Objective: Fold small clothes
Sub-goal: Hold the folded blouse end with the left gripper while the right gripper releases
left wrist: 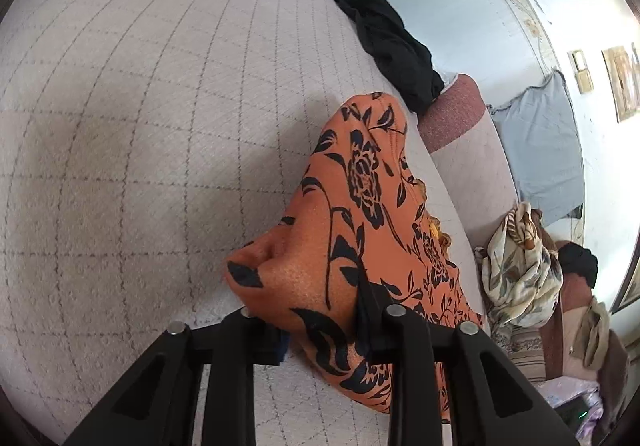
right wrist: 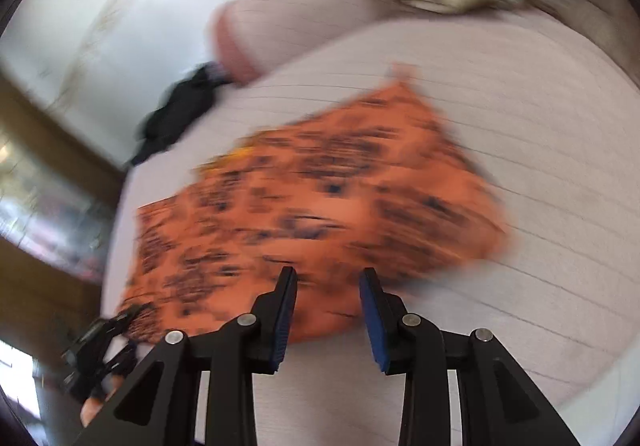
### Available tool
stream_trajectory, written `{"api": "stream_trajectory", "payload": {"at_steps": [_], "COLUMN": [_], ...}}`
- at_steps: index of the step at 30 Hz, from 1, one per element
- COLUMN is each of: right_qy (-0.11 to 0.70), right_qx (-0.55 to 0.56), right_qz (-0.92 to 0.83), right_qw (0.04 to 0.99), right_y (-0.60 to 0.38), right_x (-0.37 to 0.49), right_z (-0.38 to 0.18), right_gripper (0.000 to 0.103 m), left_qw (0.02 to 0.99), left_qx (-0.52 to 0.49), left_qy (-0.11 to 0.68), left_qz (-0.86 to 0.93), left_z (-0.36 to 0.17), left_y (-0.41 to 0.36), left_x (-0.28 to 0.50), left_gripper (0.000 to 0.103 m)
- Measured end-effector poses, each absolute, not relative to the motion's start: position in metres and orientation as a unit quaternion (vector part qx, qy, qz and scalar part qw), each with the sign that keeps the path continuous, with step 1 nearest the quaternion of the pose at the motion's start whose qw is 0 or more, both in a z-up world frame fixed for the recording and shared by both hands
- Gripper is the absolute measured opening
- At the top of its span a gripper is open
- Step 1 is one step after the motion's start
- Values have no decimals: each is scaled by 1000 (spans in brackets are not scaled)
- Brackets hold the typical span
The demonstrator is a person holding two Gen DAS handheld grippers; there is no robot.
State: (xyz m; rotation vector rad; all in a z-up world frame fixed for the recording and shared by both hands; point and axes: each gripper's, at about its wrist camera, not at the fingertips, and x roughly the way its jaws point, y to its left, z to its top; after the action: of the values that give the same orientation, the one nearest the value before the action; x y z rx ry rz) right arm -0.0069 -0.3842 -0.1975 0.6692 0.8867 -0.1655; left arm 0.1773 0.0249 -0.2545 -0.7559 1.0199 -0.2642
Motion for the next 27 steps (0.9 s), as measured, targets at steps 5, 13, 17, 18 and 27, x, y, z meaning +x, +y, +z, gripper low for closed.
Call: {"api": "stream_trajectory", "payload": {"at_steps": [5,13,17,18,27], "right_qy": [430,540,569,564,533], "right_qx": [248,128,155,171,232], "right_qz": [2,21,46,50,149], "right_qw": [868,832,807,806,800], "right_y": [-307,-237,-245,-249,-254], "right_x": [56,121,139,144,218], "right_z": [-195,-252,-239,-232,-174], "right_gripper": [33,35,35,35,77], "left_qw": [815,792,832,839,905], "left_qx": [-318,-357,-285,-272,-87], "left_qy": [469,482,461,456,391], "left_qz": [-120,-110,-114,-116,-145], "left_z": [-251,-264,-244,-240,-210], "left_y": [16,26,8,5,-54], "left_x": [182,193,190,189,165], "left_gripper": [24,32,22,21,18]}}
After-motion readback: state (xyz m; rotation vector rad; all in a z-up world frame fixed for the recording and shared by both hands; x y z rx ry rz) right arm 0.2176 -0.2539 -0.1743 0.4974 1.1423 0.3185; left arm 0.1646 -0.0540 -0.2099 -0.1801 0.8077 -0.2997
